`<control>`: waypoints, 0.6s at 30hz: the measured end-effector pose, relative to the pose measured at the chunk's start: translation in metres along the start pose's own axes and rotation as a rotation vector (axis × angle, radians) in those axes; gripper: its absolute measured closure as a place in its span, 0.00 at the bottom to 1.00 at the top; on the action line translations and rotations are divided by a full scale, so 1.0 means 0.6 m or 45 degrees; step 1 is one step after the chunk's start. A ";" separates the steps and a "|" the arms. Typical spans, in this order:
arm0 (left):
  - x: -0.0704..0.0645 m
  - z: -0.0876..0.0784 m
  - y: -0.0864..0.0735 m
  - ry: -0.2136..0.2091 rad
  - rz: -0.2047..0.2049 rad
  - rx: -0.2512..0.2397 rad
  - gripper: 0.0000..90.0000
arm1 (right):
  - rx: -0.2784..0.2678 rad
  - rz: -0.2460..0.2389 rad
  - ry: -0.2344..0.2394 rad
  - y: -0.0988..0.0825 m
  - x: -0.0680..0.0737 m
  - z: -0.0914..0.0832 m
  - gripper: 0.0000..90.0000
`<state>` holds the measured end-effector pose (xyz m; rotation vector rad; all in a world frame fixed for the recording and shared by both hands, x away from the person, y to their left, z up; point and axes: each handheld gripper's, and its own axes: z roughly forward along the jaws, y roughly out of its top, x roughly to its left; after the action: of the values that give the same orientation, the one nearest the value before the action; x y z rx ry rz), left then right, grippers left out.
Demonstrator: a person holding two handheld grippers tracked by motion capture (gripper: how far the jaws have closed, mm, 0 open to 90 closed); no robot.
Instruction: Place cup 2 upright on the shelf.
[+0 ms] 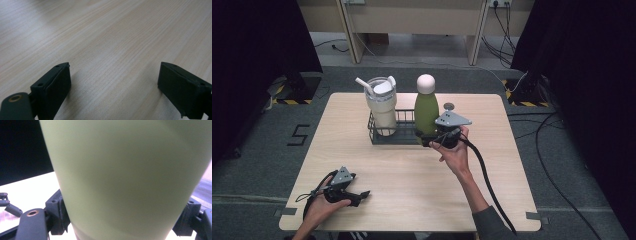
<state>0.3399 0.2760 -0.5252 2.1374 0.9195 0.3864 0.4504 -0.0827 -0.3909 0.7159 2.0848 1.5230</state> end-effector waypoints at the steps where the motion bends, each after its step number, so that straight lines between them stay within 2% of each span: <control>1: 0.000 0.000 0.000 0.000 0.000 0.000 0.12 | 0.001 0.005 0.003 0.002 -0.001 0.003 0.23; 18: 0.000 0.000 0.000 0.000 -0.002 -0.001 0.12 | -0.002 0.018 -0.012 0.029 -0.019 0.040 0.23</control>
<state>0.3398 0.2758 -0.5252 2.1358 0.9214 0.3857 0.4768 -0.0682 -0.3803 0.7376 2.0754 1.5258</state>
